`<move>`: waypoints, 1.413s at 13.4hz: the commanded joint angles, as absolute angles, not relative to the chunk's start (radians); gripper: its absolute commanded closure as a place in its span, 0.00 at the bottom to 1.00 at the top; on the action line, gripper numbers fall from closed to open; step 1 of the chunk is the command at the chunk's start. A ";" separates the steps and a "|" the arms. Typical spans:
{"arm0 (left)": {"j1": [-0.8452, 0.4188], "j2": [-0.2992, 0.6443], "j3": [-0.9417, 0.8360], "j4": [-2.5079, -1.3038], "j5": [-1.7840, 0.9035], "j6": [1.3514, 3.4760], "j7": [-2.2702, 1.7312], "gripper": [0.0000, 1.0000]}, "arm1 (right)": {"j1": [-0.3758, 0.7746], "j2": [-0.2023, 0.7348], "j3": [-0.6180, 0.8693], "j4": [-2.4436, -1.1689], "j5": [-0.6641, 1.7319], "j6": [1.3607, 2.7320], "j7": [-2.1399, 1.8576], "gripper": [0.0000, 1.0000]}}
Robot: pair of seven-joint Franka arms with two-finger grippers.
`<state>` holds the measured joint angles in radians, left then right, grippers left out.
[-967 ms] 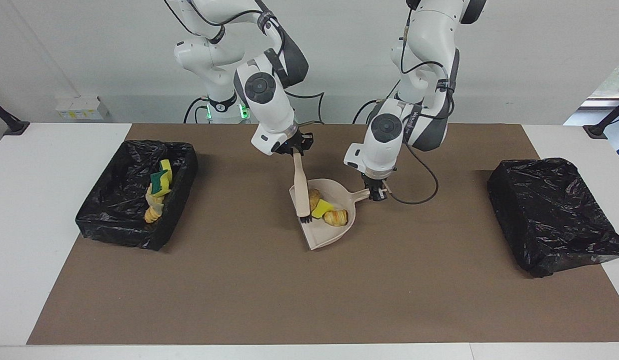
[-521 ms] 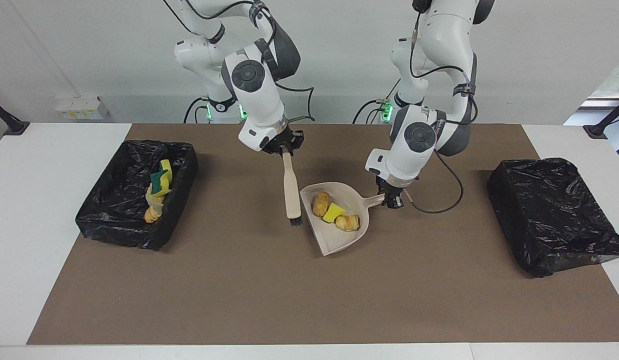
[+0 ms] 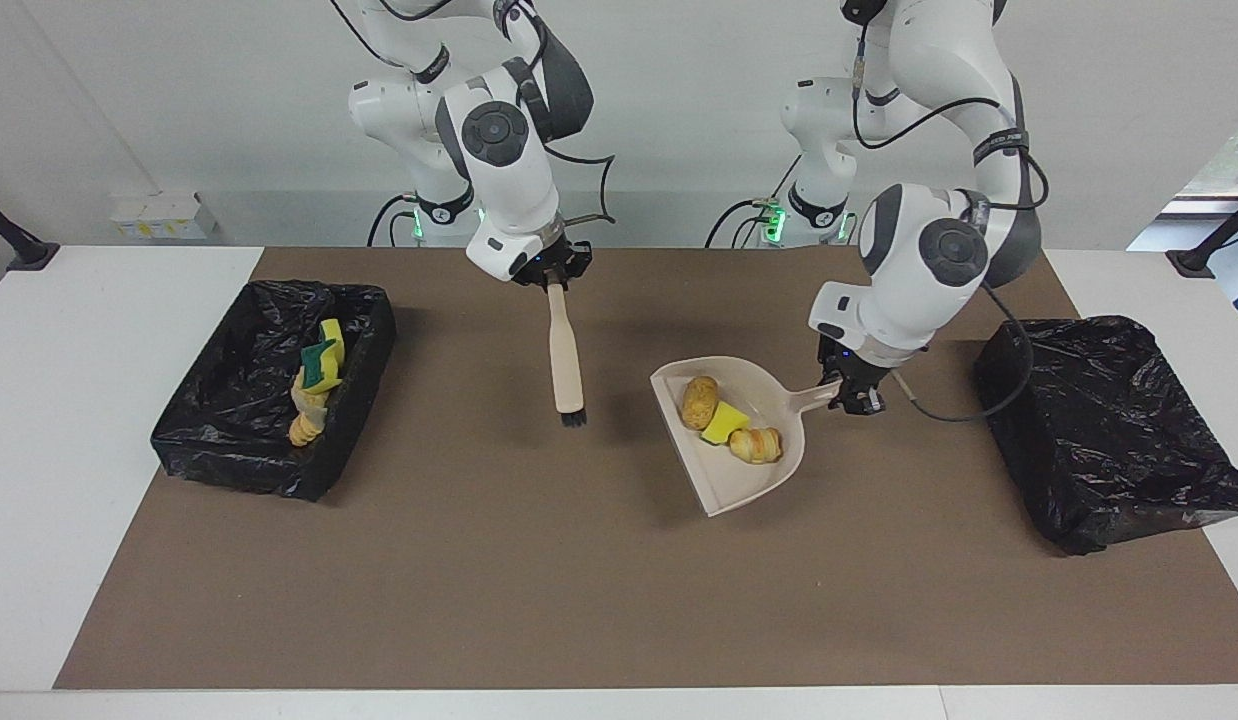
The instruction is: Sweep and dump trash in bin
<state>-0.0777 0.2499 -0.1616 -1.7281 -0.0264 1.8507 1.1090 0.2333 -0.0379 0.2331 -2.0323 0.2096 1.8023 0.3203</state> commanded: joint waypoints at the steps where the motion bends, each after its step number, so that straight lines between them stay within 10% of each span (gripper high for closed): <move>1: 0.026 0.265 -0.166 -1.619 -0.040 1.725 1.236 1.00 | 0.308 -0.072 0.247 -2.085 0.202 1.882 0.470 1.00; 8: 0.346 0.264 -0.158 -1.557 -0.043 1.637 1.713 1.00 | 0.619 0.046 0.247 -2.077 0.218 2.069 0.880 1.00; 14: 0.670 0.268 -0.147 -1.496 -0.037 1.631 2.057 1.00 | 0.664 0.092 0.247 -2.089 0.213 2.080 0.828 1.00; 19: 0.672 0.278 -0.150 -1.444 0.168 1.750 2.033 1.00 | 0.669 0.101 0.247 -2.131 0.213 2.108 0.827 1.00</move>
<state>0.7006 0.2573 -0.1429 -1.4894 0.0764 1.7234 2.0485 0.6648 0.1077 0.2508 -2.1067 0.2122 2.0665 0.8571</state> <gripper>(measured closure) 0.683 0.736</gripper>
